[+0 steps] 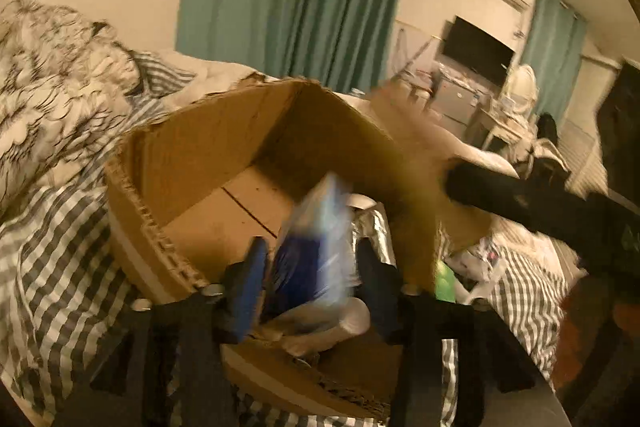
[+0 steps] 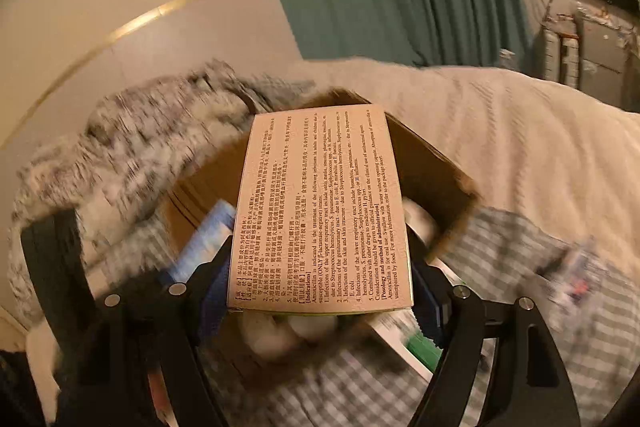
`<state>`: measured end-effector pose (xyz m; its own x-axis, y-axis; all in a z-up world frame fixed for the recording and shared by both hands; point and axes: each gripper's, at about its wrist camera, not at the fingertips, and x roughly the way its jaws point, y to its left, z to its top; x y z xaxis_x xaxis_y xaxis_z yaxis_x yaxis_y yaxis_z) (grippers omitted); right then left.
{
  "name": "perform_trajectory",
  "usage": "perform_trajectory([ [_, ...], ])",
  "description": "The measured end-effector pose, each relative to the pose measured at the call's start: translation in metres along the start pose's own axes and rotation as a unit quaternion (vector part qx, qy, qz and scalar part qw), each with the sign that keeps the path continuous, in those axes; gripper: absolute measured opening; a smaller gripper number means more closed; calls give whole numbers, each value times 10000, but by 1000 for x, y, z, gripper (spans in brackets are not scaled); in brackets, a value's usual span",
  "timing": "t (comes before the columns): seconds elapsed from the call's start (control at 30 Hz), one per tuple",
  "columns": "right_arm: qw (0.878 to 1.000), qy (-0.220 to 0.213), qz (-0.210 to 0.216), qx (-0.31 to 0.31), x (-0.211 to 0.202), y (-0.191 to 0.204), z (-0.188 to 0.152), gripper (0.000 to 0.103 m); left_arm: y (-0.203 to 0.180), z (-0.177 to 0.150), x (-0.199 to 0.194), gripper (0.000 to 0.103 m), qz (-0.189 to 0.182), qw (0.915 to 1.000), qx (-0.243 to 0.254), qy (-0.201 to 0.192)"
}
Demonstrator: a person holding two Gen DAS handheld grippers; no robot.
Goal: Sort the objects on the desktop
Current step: 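Carry the tissue pack and tan box into the cardboard box and open both tools, then grasp the white plastic tube with the left tool while the right tool grasps the clear comb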
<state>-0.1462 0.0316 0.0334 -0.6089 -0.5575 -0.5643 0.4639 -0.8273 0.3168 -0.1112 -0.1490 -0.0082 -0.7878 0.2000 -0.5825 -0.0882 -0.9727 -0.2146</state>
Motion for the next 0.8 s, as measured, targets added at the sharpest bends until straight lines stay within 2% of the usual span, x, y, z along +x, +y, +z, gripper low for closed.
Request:
perform_trajectory([
  [0.03,10000,-25,-52,15,3,2,1,89,-5,-2,-1,73,-34,10000,40,16],
  [0.07,9999,-61,-92,8,2,5,2,89,-8,-3,-3,83,-62,10000,75,-22],
  [0.13,9998,-111,-158,-20,-5,6,2,89,-14,-3,-6,90,-42,9999,106,-70],
  [0.23,9994,-176,-287,-85,-30,3,-2,89,-21,-3,-13,92,174,9998,110,-72],
  [0.4,9970,-39,-749,-216,-87,-21,-17,89,-42,-19,-38,93,-56,9999,34,-105],
  [0.6,9900,117,-1394,-169,-146,-76,-54,89,-91,-62,-41,95,-348,9989,213,212],
  [0.73,9895,54,-1423,239,-160,-122,-85,89,-125,-90,-20,95,-898,9925,545,633],
  [0.8,9897,202,-1268,634,-156,-147,-100,89,-135,-100,-8,95,-860,9912,785,627],
])
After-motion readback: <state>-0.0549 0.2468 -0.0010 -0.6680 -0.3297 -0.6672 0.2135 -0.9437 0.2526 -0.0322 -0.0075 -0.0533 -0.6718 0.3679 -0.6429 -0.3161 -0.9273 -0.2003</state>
